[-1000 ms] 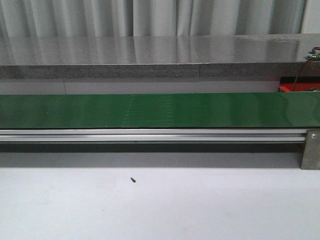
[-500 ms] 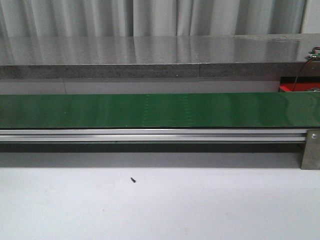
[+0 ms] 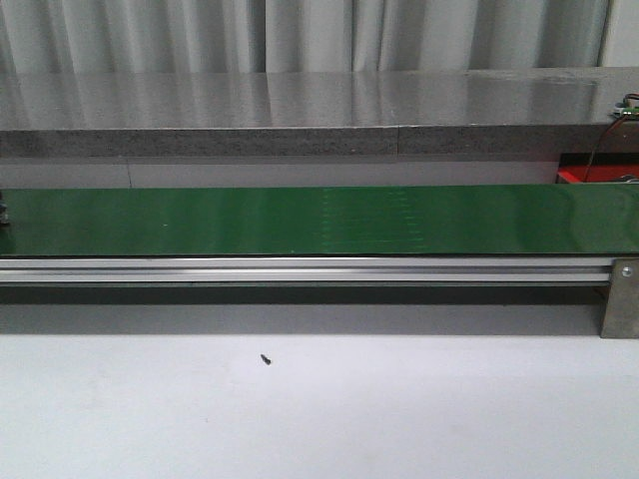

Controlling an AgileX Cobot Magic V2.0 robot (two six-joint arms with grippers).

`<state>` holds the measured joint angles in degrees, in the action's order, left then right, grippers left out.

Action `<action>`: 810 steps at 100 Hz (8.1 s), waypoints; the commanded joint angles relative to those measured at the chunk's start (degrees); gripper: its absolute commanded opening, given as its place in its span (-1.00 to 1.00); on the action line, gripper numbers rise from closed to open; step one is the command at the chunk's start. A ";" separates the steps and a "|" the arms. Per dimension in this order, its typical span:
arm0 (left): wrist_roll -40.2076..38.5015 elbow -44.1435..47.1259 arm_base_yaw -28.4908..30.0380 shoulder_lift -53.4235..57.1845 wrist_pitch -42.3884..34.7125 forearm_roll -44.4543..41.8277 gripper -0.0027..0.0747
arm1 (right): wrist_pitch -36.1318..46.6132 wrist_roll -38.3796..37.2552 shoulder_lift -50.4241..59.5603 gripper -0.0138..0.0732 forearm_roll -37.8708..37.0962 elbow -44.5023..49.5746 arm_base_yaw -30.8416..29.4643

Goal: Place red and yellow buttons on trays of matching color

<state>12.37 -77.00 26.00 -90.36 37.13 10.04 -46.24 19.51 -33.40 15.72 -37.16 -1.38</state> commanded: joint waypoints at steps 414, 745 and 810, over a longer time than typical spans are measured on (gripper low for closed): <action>0.59 2.99 -16.99 -7.60 -2.28 1.83 0.23 | 3.24 0.46 0.02 -0.84 0.50 -1.42 -0.04; 3.48 42.15 -20.65 57.93 -12.53 8.69 -0.98 | 2.86 3.46 -50.51 0.65 8.38 -32.88 7.34; 3.48 42.15 -20.65 57.93 -12.53 8.69 -0.98 | 5.82 3.58 -59.84 0.30 6.94 -35.54 7.94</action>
<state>15.84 -33.34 5.66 -32.22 28.48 17.56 -42.68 22.42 -95.07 22.31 -70.76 6.55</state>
